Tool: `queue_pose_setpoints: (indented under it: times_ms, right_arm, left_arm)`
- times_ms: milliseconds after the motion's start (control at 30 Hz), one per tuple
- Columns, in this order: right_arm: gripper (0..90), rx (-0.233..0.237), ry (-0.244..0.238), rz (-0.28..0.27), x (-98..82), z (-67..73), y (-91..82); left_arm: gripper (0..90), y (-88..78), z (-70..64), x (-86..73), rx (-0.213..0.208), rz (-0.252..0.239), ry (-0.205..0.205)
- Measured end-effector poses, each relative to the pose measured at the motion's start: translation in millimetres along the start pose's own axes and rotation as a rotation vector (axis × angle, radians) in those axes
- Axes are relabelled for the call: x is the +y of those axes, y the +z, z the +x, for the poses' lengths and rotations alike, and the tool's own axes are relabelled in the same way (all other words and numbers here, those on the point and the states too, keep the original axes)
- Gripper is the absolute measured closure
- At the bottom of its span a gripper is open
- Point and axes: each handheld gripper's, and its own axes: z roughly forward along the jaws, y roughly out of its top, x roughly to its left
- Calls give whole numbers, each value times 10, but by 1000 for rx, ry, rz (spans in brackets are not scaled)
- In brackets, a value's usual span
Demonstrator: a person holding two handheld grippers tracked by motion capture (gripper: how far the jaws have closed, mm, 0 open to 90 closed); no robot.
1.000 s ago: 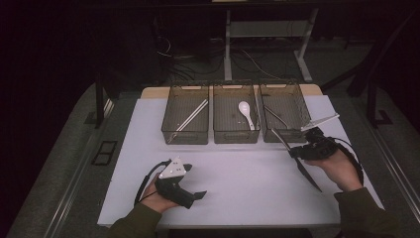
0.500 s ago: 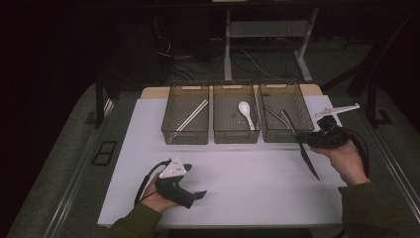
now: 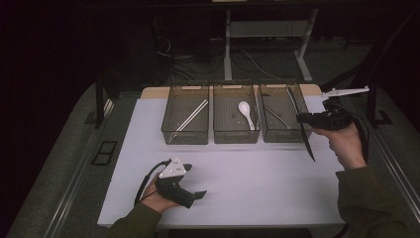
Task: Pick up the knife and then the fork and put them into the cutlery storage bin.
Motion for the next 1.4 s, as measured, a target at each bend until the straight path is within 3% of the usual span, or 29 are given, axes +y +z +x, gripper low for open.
queue_pose_setpoints:
  times_ms: [367,633,1133,1400]
  right_arm:
    - [792,-53,-7,-78,417,-109,57]
    - [793,-102,-7,-99,663,-214,150]
    - [792,-147,-13,-135,673,-415,370]
    - [792,-162,-25,-104,590,-468,535]
  left_arm:
    - [0,0,1,-1,0,0,-3]
    - [0,-2,4,0,-2,-4,1]
    - [0,1,-2,0,-6,-2,3]
    - [0,0,-3,0,-8,-4,2]
